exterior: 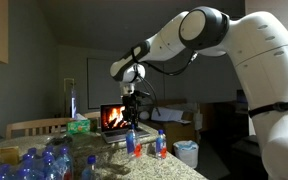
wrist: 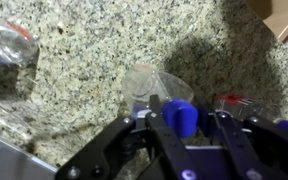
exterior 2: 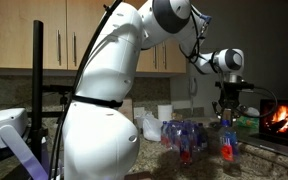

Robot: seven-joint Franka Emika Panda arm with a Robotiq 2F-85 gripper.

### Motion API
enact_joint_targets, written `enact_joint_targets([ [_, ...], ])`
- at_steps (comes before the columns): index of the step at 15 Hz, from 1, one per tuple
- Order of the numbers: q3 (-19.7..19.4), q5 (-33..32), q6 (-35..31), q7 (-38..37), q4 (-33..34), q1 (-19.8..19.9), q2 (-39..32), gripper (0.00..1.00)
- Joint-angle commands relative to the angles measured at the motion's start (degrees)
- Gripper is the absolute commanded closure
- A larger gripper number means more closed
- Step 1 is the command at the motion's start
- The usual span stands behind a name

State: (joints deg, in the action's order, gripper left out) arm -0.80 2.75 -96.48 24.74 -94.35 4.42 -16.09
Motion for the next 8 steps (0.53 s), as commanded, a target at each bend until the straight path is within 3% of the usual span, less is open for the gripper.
enact_joint_targets([
  [1,-1.6,4.7,-0.7,-5.1,-4.5,2.7,3.0,0.85],
  [5,-4.1,9.4,-5.0,-7.7,-8.6,5.2,5.0,0.85],
  [8,-5.3,7.7,-6.9,-5.1,-9.6,6.0,6.3,0.85],
])
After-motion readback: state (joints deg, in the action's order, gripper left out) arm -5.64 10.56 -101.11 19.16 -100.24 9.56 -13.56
